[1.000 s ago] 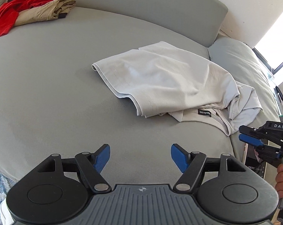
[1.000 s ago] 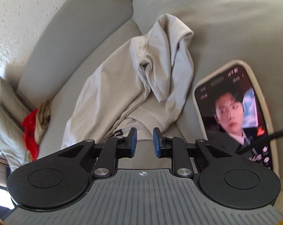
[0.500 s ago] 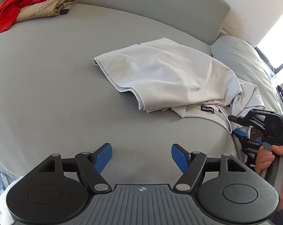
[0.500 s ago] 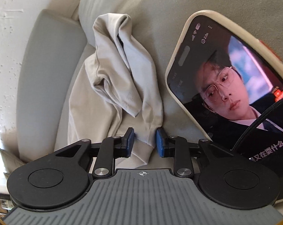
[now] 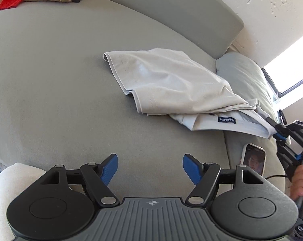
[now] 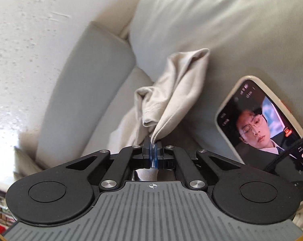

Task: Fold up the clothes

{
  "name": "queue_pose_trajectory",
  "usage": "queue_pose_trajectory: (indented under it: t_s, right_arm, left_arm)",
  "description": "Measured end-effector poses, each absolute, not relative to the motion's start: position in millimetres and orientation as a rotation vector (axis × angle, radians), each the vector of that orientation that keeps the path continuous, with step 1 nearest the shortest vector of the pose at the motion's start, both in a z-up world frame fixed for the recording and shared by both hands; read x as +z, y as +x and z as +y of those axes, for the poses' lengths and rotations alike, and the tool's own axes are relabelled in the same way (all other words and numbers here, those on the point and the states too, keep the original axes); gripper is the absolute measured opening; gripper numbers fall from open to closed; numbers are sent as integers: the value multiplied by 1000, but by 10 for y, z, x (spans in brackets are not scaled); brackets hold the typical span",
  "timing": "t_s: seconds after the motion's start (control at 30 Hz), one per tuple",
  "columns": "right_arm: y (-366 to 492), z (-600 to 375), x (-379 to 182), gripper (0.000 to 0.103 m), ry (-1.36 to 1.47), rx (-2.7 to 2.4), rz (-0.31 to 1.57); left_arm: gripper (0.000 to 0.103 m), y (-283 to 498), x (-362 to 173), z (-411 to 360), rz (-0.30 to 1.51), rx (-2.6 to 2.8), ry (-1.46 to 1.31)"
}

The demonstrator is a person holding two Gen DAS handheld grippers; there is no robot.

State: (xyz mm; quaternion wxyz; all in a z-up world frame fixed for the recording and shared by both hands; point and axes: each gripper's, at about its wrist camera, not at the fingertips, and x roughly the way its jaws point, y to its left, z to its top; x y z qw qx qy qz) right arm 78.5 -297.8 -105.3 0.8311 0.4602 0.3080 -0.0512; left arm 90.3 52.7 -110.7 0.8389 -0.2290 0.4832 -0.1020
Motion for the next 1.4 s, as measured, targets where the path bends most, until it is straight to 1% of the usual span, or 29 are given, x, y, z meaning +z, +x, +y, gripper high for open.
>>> queue_pose_trajectory:
  t_s: [0.07,0.17,0.3,0.43,0.53,0.57,0.63,0.67,0.7,0.77,0.87,0.97,1.03,1.07,1.1,1.13,1.17,1.2,1.27,1.3,1.37,1.4]
  right_arm:
    - [627,-2910,-779,1,934,-44,647]
    - [425,-2824,-593,2,860,-17,699]
    - [456,-3097,-771,2,807,-47,803]
    - [568,-3218,-890,2,782,-44,799]
    - [653,-3184,-870,2,751,-22,801]
    - [622,-3200,-865,2,745,-19,802]
    - [534,-3242,-861,2,734,-14,806]
    - [537,-3250,-875,2,730,-13,810]
    - [538,-3261,-884,2,726,-11,815]
    - [543,-3287,-907,3,720,-11,825]
    - [556,-3342,-944,3,721,-10,831]
    - [586,-3368,-977,3,710,-22,835]
    - [602,-3389,-1003,3,715,-31,840]
    - [609,-3401,-1017,3,720,-36,843]
    - [616,-3413,-1031,3,724,-40,845]
    - [624,-3424,-1045,3,728,-45,848]
    - [623,-3434,-1055,3,733,-45,850]
    - [617,-3443,-1064,3,739,-42,851]
    - [613,-3458,-1083,4,747,-34,854]
    - [614,-3464,-1093,4,750,-31,857]
    - [616,-3467,-1093,4,756,-27,862]
    - [617,-3469,-1089,4,760,-23,863]
  left_arm:
    - [68,872,-1089,594,998,-220,-539]
    - [68,878,-1152,759,983,-185,-672]
    - [67,1042,-1299,931,1008,-121,-827]
    - [66,1297,-1432,961,1048,-122,-1014]
    - [64,1469,-1452,855,1081,-88,-1022]
    - [60,1526,-1459,820,1092,-77,-1025]
    - [44,1644,-1488,757,1133,-33,-997]
    - [21,1701,-1509,730,1162,-2,-969]
    - [1,1737,-1527,713,1198,24,-928]
    - [0,1872,-1376,616,1203,18,-839]
    - [0,2172,-901,405,1105,-112,-772]
    - [1,2479,-229,82,891,-429,-740]
    - [9,2547,95,-76,788,-507,-677]
    - [30,2561,229,-142,741,-517,-633]
    - [69,2549,252,-159,731,-483,-581]
    - [84,2530,264,-169,724,-447,-529]
    - [83,2455,196,-123,731,-407,-479]
    - [78,2381,122,-73,742,-368,-430]
    - [75,2223,-165,132,817,-322,-398]
    - [70,2131,-321,260,859,-298,-415]
    - [65,1915,-629,521,945,-264,-481]
    - [60,1837,-752,621,982,-253,-523]
